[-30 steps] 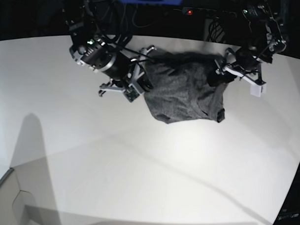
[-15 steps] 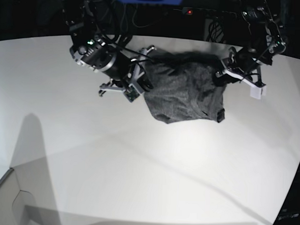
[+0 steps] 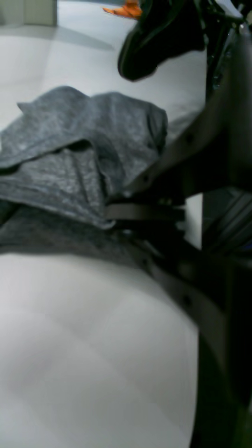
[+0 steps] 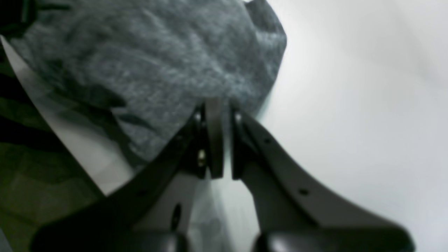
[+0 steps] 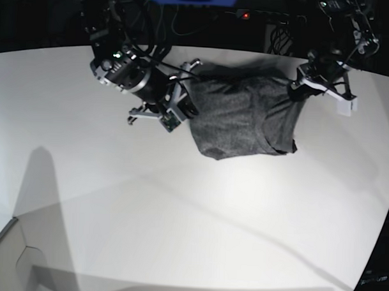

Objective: Layout the t-shirt on the table in an organized manner, then fold the t-shirt properly
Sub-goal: 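Grasp the bundle edges with both grippers and square it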

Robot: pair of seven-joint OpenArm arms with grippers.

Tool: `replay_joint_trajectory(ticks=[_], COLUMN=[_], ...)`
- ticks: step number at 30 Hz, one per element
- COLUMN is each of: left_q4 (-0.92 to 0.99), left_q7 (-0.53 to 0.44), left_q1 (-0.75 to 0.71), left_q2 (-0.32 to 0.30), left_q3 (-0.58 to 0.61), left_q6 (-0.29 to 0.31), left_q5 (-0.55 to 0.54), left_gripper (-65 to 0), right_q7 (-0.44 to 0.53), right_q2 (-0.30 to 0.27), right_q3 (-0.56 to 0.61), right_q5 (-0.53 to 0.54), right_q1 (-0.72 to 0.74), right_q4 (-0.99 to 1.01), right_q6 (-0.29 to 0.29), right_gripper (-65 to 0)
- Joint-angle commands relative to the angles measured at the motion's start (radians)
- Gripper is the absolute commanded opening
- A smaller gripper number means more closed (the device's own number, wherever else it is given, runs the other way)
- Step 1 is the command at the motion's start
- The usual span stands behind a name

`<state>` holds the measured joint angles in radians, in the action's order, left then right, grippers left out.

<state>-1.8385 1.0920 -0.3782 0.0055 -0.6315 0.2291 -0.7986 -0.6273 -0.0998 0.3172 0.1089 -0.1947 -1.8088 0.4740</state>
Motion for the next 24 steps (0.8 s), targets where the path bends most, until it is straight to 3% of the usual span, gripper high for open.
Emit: replay_joint_trajectory(ticks=[1, 17, 20, 24], left_q4=[-0.008, 0.127, 0.116, 0.115], left_q7=[-0.014, -0.014, -0.011, -0.005], left_q1=[0.003, 0.029, 0.037, 0.034], left_q2=[-0.006, -0.008, -0.008, -0.008], left_q3=[-0.012, -0.023, -0.026, -0.027], left_q6=[0.005, 0.005, 0.005, 0.005], left_q5=[-0.02, -0.025, -0.025, -0.025], left_gripper=[-64.6, -62.8, -54.6, -35.0], right_q7=[0.024, 0.024, 0.024, 0.024], right_q2=[0.001, 0.001, 0.001, -0.001], right_q3=[0.001, 0.004, 0.004, 0.004], right_q5=[0.013, 0.015, 0.015, 0.015], right_q1=[0.013, 0.007, 0.007, 0.005], right_q4=[-0.007, 0.002, 0.001, -0.003], right_q6=[0.006, 0.006, 0.006, 0.006], right_gripper=[-62.7, -62.7, -62.7, -62.7])
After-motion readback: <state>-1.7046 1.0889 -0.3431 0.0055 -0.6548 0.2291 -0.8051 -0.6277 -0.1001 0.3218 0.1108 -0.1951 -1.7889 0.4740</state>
